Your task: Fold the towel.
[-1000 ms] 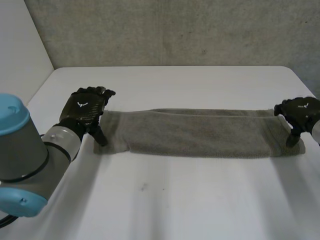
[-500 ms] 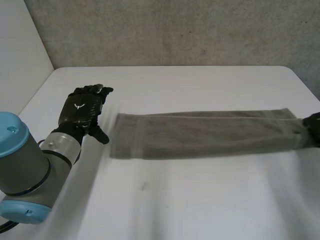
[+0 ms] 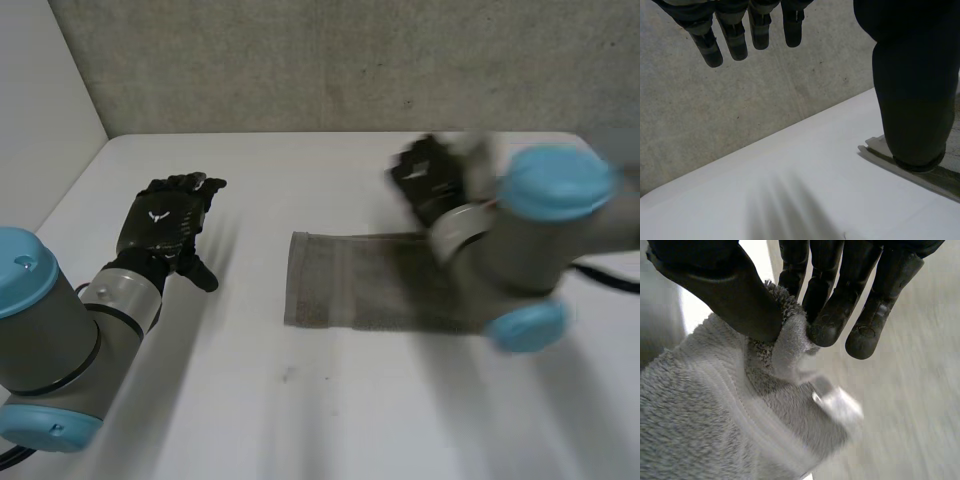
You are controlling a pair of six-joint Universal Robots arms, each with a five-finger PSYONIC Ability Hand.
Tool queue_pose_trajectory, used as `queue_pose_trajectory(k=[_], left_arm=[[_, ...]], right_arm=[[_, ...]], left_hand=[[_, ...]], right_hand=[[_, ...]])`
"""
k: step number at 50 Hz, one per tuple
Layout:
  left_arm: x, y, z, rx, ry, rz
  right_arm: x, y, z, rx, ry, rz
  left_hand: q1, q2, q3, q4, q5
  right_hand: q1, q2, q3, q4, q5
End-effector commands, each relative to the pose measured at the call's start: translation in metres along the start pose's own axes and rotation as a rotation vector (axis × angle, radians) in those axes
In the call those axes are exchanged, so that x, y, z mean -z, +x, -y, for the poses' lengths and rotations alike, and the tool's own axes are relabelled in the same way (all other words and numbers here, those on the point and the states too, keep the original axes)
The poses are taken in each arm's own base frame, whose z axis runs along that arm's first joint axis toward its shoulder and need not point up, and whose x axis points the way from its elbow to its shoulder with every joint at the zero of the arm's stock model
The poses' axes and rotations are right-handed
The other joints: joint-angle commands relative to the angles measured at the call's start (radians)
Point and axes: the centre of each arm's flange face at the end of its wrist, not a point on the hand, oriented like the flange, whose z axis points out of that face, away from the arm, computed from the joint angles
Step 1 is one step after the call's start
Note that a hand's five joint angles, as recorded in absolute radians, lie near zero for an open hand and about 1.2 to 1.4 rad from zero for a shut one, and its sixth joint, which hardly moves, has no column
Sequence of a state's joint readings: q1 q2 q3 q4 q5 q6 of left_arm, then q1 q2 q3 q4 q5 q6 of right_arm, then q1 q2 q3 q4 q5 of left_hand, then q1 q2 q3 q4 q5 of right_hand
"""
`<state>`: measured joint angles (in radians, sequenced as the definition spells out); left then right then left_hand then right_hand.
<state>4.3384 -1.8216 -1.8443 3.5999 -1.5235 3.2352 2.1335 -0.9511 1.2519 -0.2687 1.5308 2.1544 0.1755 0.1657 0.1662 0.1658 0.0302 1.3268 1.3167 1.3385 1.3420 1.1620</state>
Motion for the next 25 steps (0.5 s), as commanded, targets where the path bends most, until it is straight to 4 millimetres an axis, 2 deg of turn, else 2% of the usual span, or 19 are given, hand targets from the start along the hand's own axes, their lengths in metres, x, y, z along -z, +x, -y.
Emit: queue_pose_trajectory(k=[1, 2, 4, 6, 11, 17, 25], left_arm=[[0.000, 0.001, 0.000, 0.000, -0.001, -0.002], [0.000, 0.001, 0.000, 0.000, -0.001, -0.002], [0.001, 0.000, -0.001, 0.000, -0.003, -0.001], [0.001, 0.001, -0.001, 0.000, -0.001, -0.002], [0.001, 0.001, -0.002, -0.002, 0.000, -0.004], [0.001, 0.002, -0.001, -0.002, 0.004, -0.005], [0.001, 0.002, -0.003, -0.002, -0.001, -0.007]], right_arm=[[0.023, -0.101, 0.043, 0.009, 0.143, 0.170], [0.024, -0.101, 0.043, 0.009, 0.143, 0.170], [0.030, -0.118, 0.044, 0.012, 0.150, 0.214], [0.031, -0.121, 0.044, 0.012, 0.153, 0.223], [0.033, -0.119, 0.046, -0.010, 0.153, 0.227], [0.042, -0.107, 0.055, -0.087, 0.185, 0.252], [0.063, -0.118, 0.054, -0.125, 0.217, 0.392]], left_hand=[[-0.001, 0.009, 0.008, 0.009, -0.030], [-0.001, 0.009, 0.008, 0.009, -0.030], [-0.001, 0.009, 0.008, 0.009, -0.030], [-0.001, 0.009, 0.008, 0.009, -0.030], [-0.001, 0.009, 0.008, 0.009, -0.030], [-0.001, 0.009, 0.008, 0.009, -0.030], [-0.001, 0.009, 0.008, 0.009, -0.030]], right_hand=[[0.069, 0.080, 0.058, 0.054, 0.060], [0.069, 0.080, 0.058, 0.054, 0.060], [0.069, 0.080, 0.058, 0.054, 0.060], [0.069, 0.080, 0.058, 0.054, 0.060], [0.069, 0.080, 0.058, 0.054, 0.060], [0.069, 0.080, 0.058, 0.054, 0.060], [0.069, 0.080, 0.058, 0.054, 0.060]])
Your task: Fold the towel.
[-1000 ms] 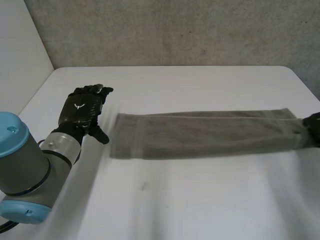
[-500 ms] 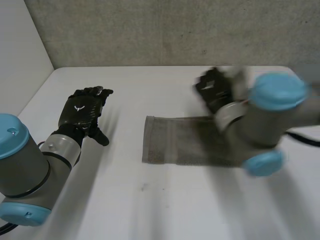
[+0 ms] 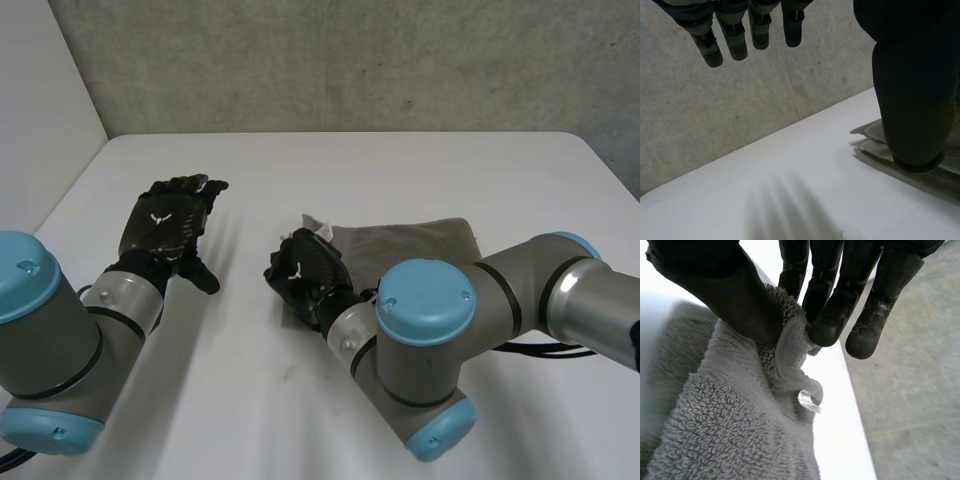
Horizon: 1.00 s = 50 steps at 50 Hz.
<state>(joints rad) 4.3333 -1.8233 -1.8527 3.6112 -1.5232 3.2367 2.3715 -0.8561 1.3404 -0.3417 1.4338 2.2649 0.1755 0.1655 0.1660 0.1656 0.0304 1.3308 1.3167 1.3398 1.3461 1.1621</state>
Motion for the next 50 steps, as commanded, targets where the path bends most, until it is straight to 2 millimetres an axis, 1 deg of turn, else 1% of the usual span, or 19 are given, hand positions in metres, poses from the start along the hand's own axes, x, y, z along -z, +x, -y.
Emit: queue_pose_trajectory(k=[1, 2, 3, 4, 5, 8, 12, 14, 17, 19, 23, 30, 34, 38, 39, 41, 45, 47, 50], left_arm=[[0.000, 0.002, -0.002, 0.000, -0.005, -0.005], [0.000, 0.002, -0.002, 0.000, -0.005, -0.005], [0.000, 0.002, -0.002, 0.000, -0.007, -0.005], [0.000, 0.002, -0.002, 0.000, -0.007, -0.005], [0.000, 0.002, -0.003, 0.000, -0.008, -0.007], [0.001, 0.003, -0.004, 0.000, -0.014, -0.009], [0.002, 0.003, -0.005, 0.000, -0.016, -0.007], [0.002, 0.003, -0.005, 0.000, -0.013, -0.007], [0.002, 0.003, -0.005, 0.000, -0.010, -0.007], [0.002, 0.003, -0.005, 0.000, -0.010, -0.007], [0.002, 0.003, -0.006, 0.000, -0.014, -0.009], [0.002, 0.004, -0.006, 0.000, -0.016, -0.010], [0.003, 0.004, -0.005, 0.000, -0.012, -0.010], [0.004, 0.011, 0.003, -0.001, 0.005, -0.028], [0.004, 0.014, 0.006, -0.002, 0.015, -0.040], [0.004, 0.018, 0.013, -0.003, 0.036, -0.050], [0.007, 0.025, 0.033, -0.003, 0.075, -0.073], [0.009, 0.030, 0.055, 0.009, 0.100, -0.089], [0.007, 0.034, 0.076, 0.061, 0.125, -0.106]], right_arm=[[0.013, -0.010, 0.000, -0.039, 0.000, 0.099], [0.013, -0.009, 0.000, -0.040, 0.000, 0.099], [0.015, -0.006, -0.002, -0.044, -0.019, 0.091], [0.016, 0.003, -0.003, -0.051, -0.039, 0.064], [0.016, 0.003, -0.003, -0.051, -0.039, 0.064], [0.023, 0.057, -0.009, -0.160, -0.103, -0.101], [0.035, 0.092, -0.014, -0.289, -0.123, -0.210], [0.052, 0.121, -0.034, -0.403, -0.199, -0.288], [0.061, 0.129, -0.050, -0.454, -0.260, -0.303], [0.077, 0.132, -0.078, -0.520, -0.386, -0.303], [0.091, 0.124, -0.099, -0.559, -0.485, -0.281], [0.102, 0.111, -0.140, -0.599, -0.521, -0.293], [0.099, 0.104, -0.148, -0.597, -0.511, -0.291], [0.096, 0.103, -0.158, -0.602, -0.522, -0.299], [0.096, 0.103, -0.158, -0.602, -0.522, -0.299], [0.095, 0.112, -0.156, -0.591, -0.507, -0.322], [0.089, 0.131, -0.142, -0.555, -0.441, -0.366], [0.082, 0.156, -0.123, -0.522, -0.353, -0.411], [0.075, 0.161, -0.107, -0.505, -0.299, -0.406]], left_hand=[[-0.001, 0.009, 0.009, 0.009, -0.030], [-0.001, 0.009, 0.009, 0.009, -0.030], [-0.001, 0.009, 0.009, 0.009, -0.030], [-0.001, 0.009, 0.009, 0.009, -0.030], [-0.001, 0.009, 0.009, 0.009, -0.030], [-0.001, 0.009, 0.009, 0.009, -0.030], [-0.001, 0.009, 0.009, 0.009, -0.030], [-0.001, 0.009, 0.009, 0.009, -0.030], [-0.001, 0.009, 0.009, 0.009, -0.030], [-0.001, 0.009, 0.009, 0.009, -0.030], [-0.001, 0.009, 0.009, 0.009, -0.030], [-0.001, 0.009, 0.009, 0.009, -0.030], [-0.001, 0.009, 0.009, 0.009, -0.030], [-0.001, 0.009, 0.009, 0.009, -0.030], [-0.001, 0.009, 0.009, 0.009, -0.030], [-0.001, 0.009, 0.009, 0.009, -0.030], [-0.001, 0.009, 0.009, 0.009, -0.030], [-0.001, 0.009, 0.009, 0.009, -0.030], [-0.001, 0.009, 0.009, 0.009, -0.030]], right_hand=[[-0.195, -0.181, -0.204, -0.210, -0.201], [-0.198, -0.184, -0.207, -0.213, -0.204], [-0.997, -0.983, -1.006, -1.012, -1.003], [-1.156, -1.142, -1.165, -1.172, -1.162], [-1.156, -1.142, -1.165, -1.172, -1.162], [-1.156, -1.142, -1.165, -1.172, -1.162], [-1.156, -1.142, -1.165, -1.172, -1.162], [-1.156, -1.142, -1.165, -1.172, -1.162], [-1.156, -1.142, -1.165, -1.172, -1.162], [-1.156, -1.142, -1.165, -1.172, -1.162], [-1.152, -1.138, -1.161, -1.167, -1.158], [-0.777, -0.763, -0.786, -0.792, -0.783], [-0.647, -0.633, -0.656, -0.662, -0.653], [-0.276, -0.261, -0.285, -0.291, -0.281], [-0.274, -0.260, -0.283, -0.289, -0.280], [0.064, 0.079, 0.056, 0.049, 0.059], [0.065, 0.080, 0.056, 0.050, 0.060], [0.065, 0.080, 0.056, 0.050, 0.060], [0.065, 0.080, 0.056, 0.050, 0.060]])
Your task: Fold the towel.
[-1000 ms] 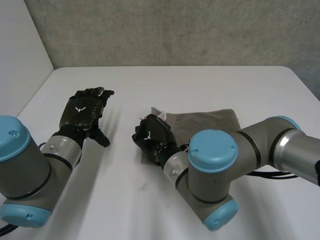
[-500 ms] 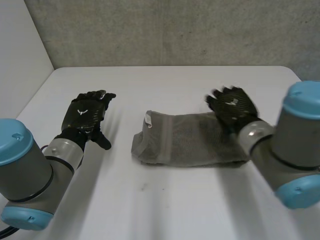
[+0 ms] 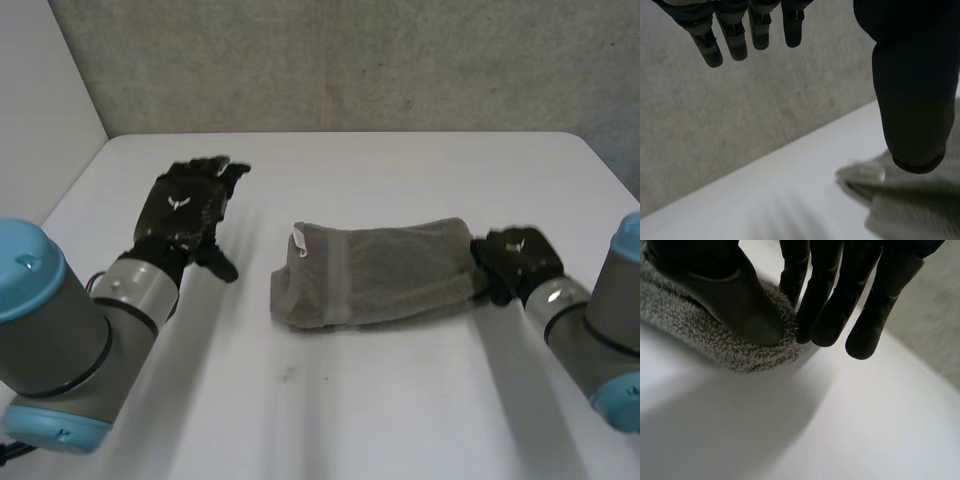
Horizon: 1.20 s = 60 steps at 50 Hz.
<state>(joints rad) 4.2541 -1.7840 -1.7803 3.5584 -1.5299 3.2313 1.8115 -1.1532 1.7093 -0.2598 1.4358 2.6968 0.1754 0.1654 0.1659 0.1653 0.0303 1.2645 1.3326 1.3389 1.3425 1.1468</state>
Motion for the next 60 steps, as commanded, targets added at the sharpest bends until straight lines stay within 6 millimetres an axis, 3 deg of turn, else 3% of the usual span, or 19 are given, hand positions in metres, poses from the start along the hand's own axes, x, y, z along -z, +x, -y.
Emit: queue_pose_trajectory(k=[1, 2, 3, 5, 8, 13, 15, 19, 20, 21, 22, 23, 27, 29, 34, 46, 51, 57, 60], left_arm=[[-0.003, 0.011, 0.046, 0.061, 0.062, -0.037], [-0.005, 0.011, 0.057, 0.100, 0.079, -0.041], [-0.005, 0.011, 0.057, 0.100, 0.080, -0.041], [-0.012, 0.010, 0.075, 0.172, 0.106, -0.042], [-0.017, 0.008, 0.088, 0.227, 0.128, -0.030], [-0.023, 0.006, 0.081, 0.265, 0.107, -0.004], [-0.024, 0.006, 0.077, 0.264, 0.095, 0.001], [-0.029, 0.008, 0.063, 0.264, 0.058, 0.003], [-0.029, 0.008, 0.063, 0.264, 0.058, 0.003], [-0.030, 0.008, 0.060, 0.265, 0.049, 0.003], [-0.030, 0.008, 0.060, 0.265, 0.049, 0.003], [-0.032, 0.009, 0.056, 0.266, 0.040, 0.002], [-0.037, 0.012, 0.036, 0.266, -0.011, 0.001], [-0.039, 0.014, 0.028, 0.264, -0.032, -0.001], [-0.040, 0.031, 0.001, 0.255, -0.106, -0.035], [-0.043, 0.047, -0.076, 0.234, -0.302, -0.051], [-0.043, 0.049, -0.092, 0.230, -0.342, -0.050], [-0.047, 0.048, -0.076, 0.232, -0.302, -0.051], [-0.049, 0.047, -0.061, 0.231, -0.269, -0.051]], right_arm=[[0.002, -0.013, 0.070, 0.038, 0.222, 0.031], [0.006, -0.036, 0.088, 0.056, 0.286, 0.094], [0.006, -0.036, 0.088, 0.056, 0.287, 0.094], [0.010, -0.083, 0.104, 0.089, 0.350, 0.229], [0.012, -0.106, 0.105, 0.098, 0.351, 0.305], [0.020, -0.174, 0.082, 0.131, 0.271, 0.554], [0.019, -0.179, 0.078, 0.133, 0.251, 0.563], [0.018, -0.177, 0.079, 0.121, 0.241, 0.544], [0.019, -0.172, 0.083, 0.110, 0.238, 0.514], [0.022, -0.165, 0.090, 0.086, 0.237, 0.478], [0.022, -0.165, 0.090, 0.086, 0.237, 0.477], [0.026, -0.155, 0.100, 0.049, 0.241, 0.432], [0.032, -0.129, 0.111, -0.042, 0.233, 0.346], [0.031, -0.094, 0.113, -0.131, 0.215, 0.256], [0.027, -0.071, 0.101, -0.228, 0.163, 0.204], [-0.003, -0.091, 0.040, -0.263, -0.010, 0.242], [-0.011, -0.102, 0.020, -0.261, -0.059, 0.289], [-0.016, -0.096, 0.027, -0.267, -0.028, 0.302], [-0.010, -0.084, 0.049, -0.267, 0.032, 0.279]], left_hand=[[-0.001, 0.009, 0.009, 0.009, -0.030], [-0.001, 0.009, 0.009, 0.009, -0.030], [-0.001, 0.009, 0.009, 0.009, -0.030], [-0.001, 0.009, 0.009, 0.009, -0.030], [-0.001, 0.009, 0.009, 0.009, -0.030], [-0.001, 0.009, 0.009, 0.009, -0.030], [-0.001, 0.009, 0.009, 0.009, -0.030], [-0.001, 0.009, 0.009, 0.009, -0.030], [-0.001, 0.009, 0.009, 0.009, -0.030], [-0.001, 0.009, 0.009, 0.009, -0.030], [-0.001, 0.009, 0.009, 0.009, -0.030], [-0.001, 0.009, 0.009, 0.009, -0.030], [-0.001, 0.009, 0.009, 0.009, -0.030], [-0.001, 0.009, 0.009, 0.009, -0.030], [-0.001, 0.009, 0.009, 0.009, -0.030], [0.003, 0.013, 0.012, 0.013, -0.027], [0.003, 0.013, 0.012, 0.013, -0.027], [0.000, 0.010, 0.009, 0.010, -0.029], [0.003, 0.013, 0.012, 0.013, -0.027]], right_hand=[[0.132, 0.064, 0.057, 0.054, 0.075], [0.132, 0.064, 0.057, 0.054, 0.075], [0.132, 0.064, 0.057, 0.054, 0.075], [0.132, 0.064, 0.057, 0.054, 0.075], [0.132, 0.064, 0.057, 0.054, 0.075], [0.132, 0.064, 0.057, 0.054, 0.075], [0.132, 0.064, 0.057, 0.054, 0.075], [0.132, 0.064, 0.057, 0.054, 0.075], [-0.030, -0.098, -0.104, -0.108, -0.087], [-0.683, -0.751, -0.757, -0.761, -0.739], [-0.689, -0.757, -0.764, -0.767, -0.746], [-1.090, -1.158, -1.164, -1.168, -1.147], [-1.090, -1.158, -1.164, -1.168, -1.147], [-1.090, -1.158, -1.164, -1.168, -1.147], [-1.090, -1.158, -1.164, -1.168, -1.147], [-1.090, -1.158, -1.164, -1.168, -1.147], [-1.090, -1.158, -1.164, -1.168, -1.147], [-1.090, -1.158, -1.164, -1.168, -1.147], [-1.090, -1.158, -1.164, -1.168, -1.147]])
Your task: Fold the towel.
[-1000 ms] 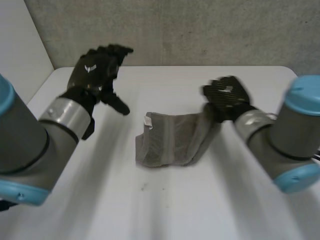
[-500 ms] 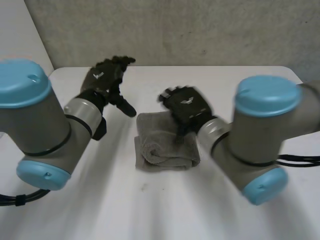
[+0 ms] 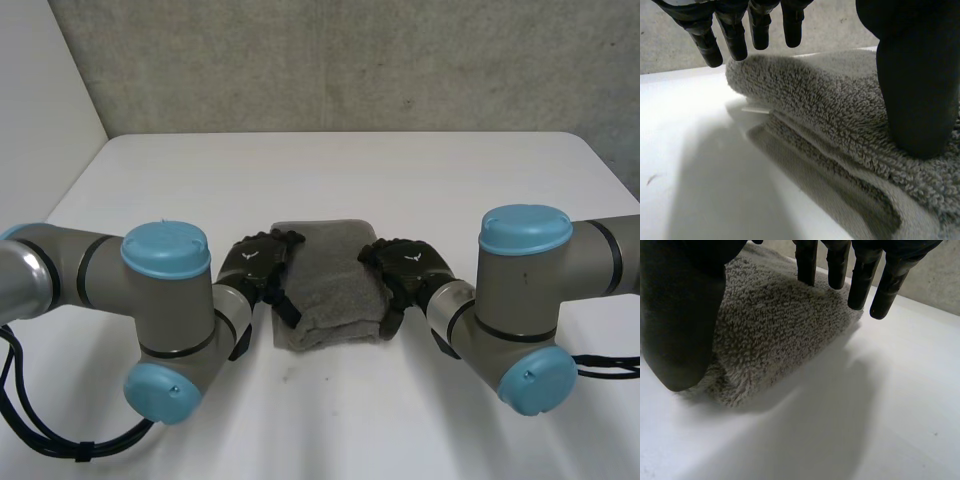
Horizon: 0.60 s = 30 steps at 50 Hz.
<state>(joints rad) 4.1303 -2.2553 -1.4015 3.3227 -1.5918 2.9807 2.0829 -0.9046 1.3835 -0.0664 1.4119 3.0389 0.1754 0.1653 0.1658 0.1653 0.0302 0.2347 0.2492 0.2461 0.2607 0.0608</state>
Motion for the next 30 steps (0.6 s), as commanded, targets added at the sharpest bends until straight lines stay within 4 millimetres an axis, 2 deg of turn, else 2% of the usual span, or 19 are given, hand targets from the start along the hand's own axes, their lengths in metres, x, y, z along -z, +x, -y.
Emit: queue_pose_trajectory(k=[1, 2, 3, 4, 5, 6, 7, 8, 10, 11, 13, 14, 16, 18, 30], left_arm=[[0.012, 0.006, 0.044, -0.003, 0.093, -0.004], [0.022, 0.008, 0.064, -0.005, 0.127, 0.000], [0.022, 0.008, 0.064, -0.005, 0.127, 0.000], [0.033, 0.009, 0.086, -0.006, 0.166, 0.003], [0.045, 0.010, 0.108, -0.007, 0.205, 0.008], [0.045, 0.010, 0.108, -0.007, 0.206, 0.008], [0.058, 0.010, 0.128, -0.010, 0.244, 0.018], [0.058, 0.010, 0.128, -0.010, 0.244, 0.018], [0.088, 0.007, 0.163, -0.011, 0.306, 0.058], [0.088, 0.007, 0.164, -0.011, 0.307, 0.058], [0.114, 0.000, 0.189, -0.027, 0.346, 0.120], [0.114, 0.000, 0.189, -0.028, 0.347, 0.120], [0.133, -0.002, 0.201, -0.067, 0.358, 0.148], [0.138, -0.002, 0.203, -0.089, 0.358, 0.156], [0.141, 0.001, 0.202, -0.132, 0.351, 0.155]], right_arm=[[0.017, 0.012, 0.048, 0.013, 0.126, -0.035], [0.017, 0.012, 0.048, 0.013, 0.127, -0.035], [0.026, 0.017, 0.066, 0.014, 0.177, -0.055], [0.038, 0.026, 0.085, 0.014, 0.230, -0.083], [0.038, 0.026, 0.085, 0.014, 0.230, -0.083], [0.051, 0.036, 0.104, 0.016, 0.286, -0.122], [0.065, 0.049, 0.122, 0.013, 0.340, -0.172], [0.065, 0.049, 0.122, 0.013, 0.340, -0.173], [0.092, 0.071, 0.151, 0.009, 0.423, -0.291], [0.093, 0.071, 0.151, 0.009, 0.423, -0.291], [0.115, 0.083, 0.169, 0.002, 0.462, -0.381], [0.115, 0.083, 0.169, 0.002, 0.463, -0.382], [0.123, 0.085, 0.175, 0.001, 0.460, -0.402], [0.131, 0.086, 0.177, -0.005, 0.428, -0.409], [0.133, 0.089, 0.174, -0.010, 0.384, -0.407]], left_hand=[[0.003, 0.013, 0.012, 0.013, -0.026], [0.003, 0.013, 0.012, 0.013, -0.026], [0.003, 0.013, 0.012, 0.013, -0.026], [0.003, 0.013, 0.012, 0.013, -0.026], [0.003, 0.013, 0.012, 0.013, -0.026], [0.003, 0.013, 0.012, 0.013, -0.026], [0.006, 0.016, 0.015, 0.016, -0.024], [0.006, 0.016, 0.015, 0.016, -0.024], [0.009, 0.019, 0.018, 0.019, -0.021], [0.009, 0.019, 0.018, 0.019, -0.021], [0.009, 0.019, 0.018, 0.019, -0.021], [0.009, 0.019, 0.018, 0.019, -0.021], [0.006, 0.016, 0.015, 0.016, -0.024], [0.003, 0.013, 0.013, 0.013, -0.026], [0.003, 0.013, 0.012, 0.013, -0.026]], right_hand=[[-0.060, -0.075, -0.072, -0.086, -0.061], [-0.060, -0.075, -0.072, -0.086, -0.061], [-0.060, -0.075, -0.072, -0.086, -0.061], [-0.060, -0.075, -0.072, -0.086, -0.061], [-0.060, -0.075, -0.072, -0.086, -0.061], [-0.060, -0.075, -0.072, -0.086, -0.061], [-0.060, -0.075, -0.072, -0.086, -0.061], [-0.060, -0.075, -0.072, -0.086, -0.061], [-0.060, -0.075, -0.072, -0.086, -0.061], [-0.060, -0.075, -0.072, -0.086, -0.061], [-0.060, -0.075, -0.072, -0.086, -0.061], [-0.060, -0.075, -0.072, -0.086, -0.061], [-0.060, -0.075, -0.072, -0.086, -0.061], [-0.060, -0.075, -0.072, -0.086, -0.061], [-0.060, -0.075, -0.072, -0.086, -0.061]])
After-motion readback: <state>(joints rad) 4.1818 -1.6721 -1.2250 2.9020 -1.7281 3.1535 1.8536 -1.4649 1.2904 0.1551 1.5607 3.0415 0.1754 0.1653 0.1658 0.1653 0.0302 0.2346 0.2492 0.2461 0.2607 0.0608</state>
